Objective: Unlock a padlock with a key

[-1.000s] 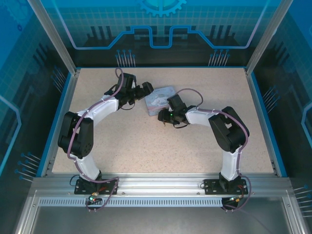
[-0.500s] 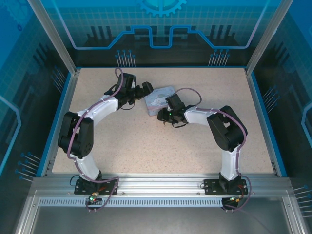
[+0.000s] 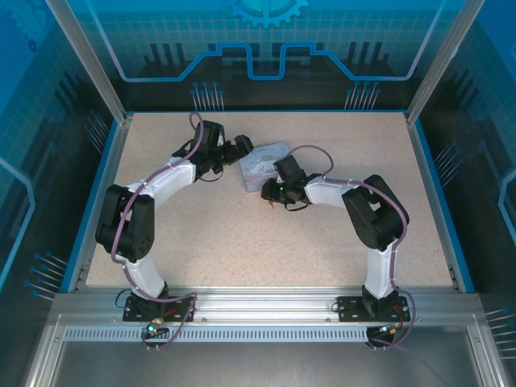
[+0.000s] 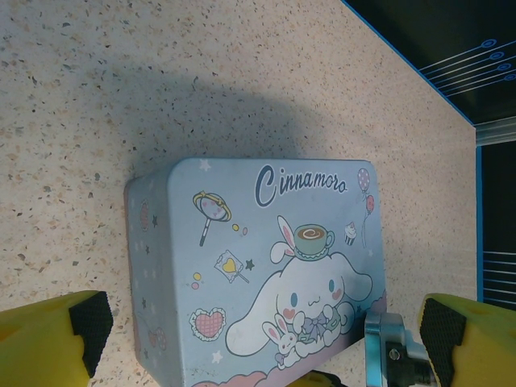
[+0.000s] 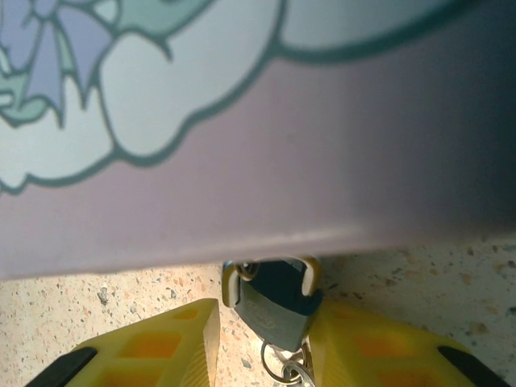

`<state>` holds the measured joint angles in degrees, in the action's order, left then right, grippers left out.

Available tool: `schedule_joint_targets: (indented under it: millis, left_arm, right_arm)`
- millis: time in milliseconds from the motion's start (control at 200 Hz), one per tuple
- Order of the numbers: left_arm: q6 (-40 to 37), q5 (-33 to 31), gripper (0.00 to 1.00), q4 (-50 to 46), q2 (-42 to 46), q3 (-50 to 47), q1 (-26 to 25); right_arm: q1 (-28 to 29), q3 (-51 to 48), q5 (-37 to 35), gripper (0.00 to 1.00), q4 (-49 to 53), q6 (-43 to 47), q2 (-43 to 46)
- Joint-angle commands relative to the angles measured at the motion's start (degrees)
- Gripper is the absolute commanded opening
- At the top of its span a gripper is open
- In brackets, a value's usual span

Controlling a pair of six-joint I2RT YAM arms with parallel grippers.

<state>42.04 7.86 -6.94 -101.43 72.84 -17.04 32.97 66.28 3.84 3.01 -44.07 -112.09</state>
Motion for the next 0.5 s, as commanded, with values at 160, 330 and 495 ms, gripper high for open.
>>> schedule_joint_targets:
  millis: [160, 330, 495]
  left_arm:
    - [0.6, 1.5, 0.99, 1.7, -0.7, 0.8, 0.5]
    - [0.8, 1.5, 0.99, 1.9, -0.6, 0.9, 0.5]
    - [0.8, 1.5, 0.99, 1.9, -0.6, 0.9, 0.5]
  right_arm:
    - [0.8, -0.8, 0.5, 0.26, 1.8, 0.0, 0.3]
    - [0.8, -0.9, 0.3, 0.18, 2.2, 0.0, 0.6]
    - [0.7, -1.1, 0.4, 0.08, 2.3, -0.2, 1.1]
